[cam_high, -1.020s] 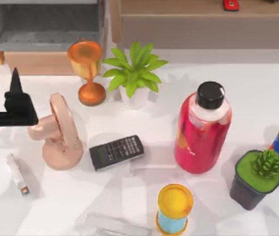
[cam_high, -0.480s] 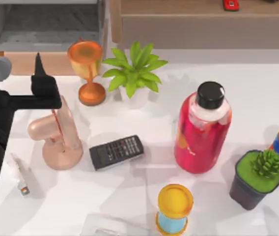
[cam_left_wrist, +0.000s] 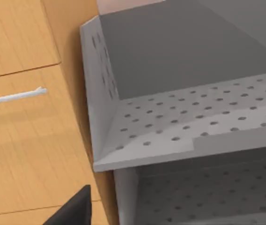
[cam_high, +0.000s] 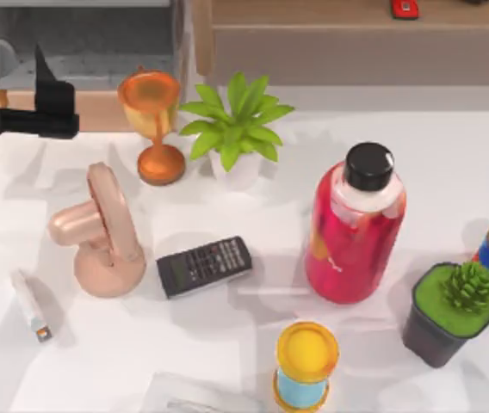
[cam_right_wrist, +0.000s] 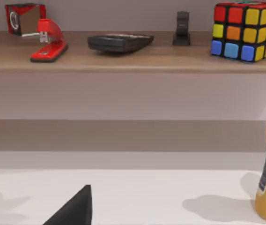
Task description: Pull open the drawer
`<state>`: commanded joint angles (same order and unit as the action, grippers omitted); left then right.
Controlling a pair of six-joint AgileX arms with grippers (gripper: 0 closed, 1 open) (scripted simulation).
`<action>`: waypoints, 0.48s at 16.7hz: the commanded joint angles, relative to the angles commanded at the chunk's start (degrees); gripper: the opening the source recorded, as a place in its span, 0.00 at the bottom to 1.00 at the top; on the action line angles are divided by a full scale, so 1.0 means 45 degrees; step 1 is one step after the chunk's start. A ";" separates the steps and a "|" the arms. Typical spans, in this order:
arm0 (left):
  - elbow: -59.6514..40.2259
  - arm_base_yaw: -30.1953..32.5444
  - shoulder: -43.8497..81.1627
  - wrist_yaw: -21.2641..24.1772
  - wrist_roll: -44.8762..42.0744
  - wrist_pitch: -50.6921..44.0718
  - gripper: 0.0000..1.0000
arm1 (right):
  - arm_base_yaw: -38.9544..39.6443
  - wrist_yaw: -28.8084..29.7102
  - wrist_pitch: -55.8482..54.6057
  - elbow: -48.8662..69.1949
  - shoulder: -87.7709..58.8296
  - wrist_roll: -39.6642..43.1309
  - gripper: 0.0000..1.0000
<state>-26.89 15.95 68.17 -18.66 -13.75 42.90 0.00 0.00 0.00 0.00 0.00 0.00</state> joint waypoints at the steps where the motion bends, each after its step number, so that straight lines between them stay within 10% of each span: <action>1: -0.0512 -0.0748 0.0848 0.0569 -0.0954 0.0360 1.00 | 0.0000 0.0000 0.0000 0.0000 0.0000 0.0000 1.00; 8: -0.4481 -0.5939 0.7789 0.5296 -1.0024 0.3075 1.00 | 0.0000 0.0000 0.0000 0.0000 0.0000 0.0000 1.00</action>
<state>-47.05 -10.78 103.22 5.17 -58.86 56.74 0.00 0.00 0.00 0.00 0.00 0.00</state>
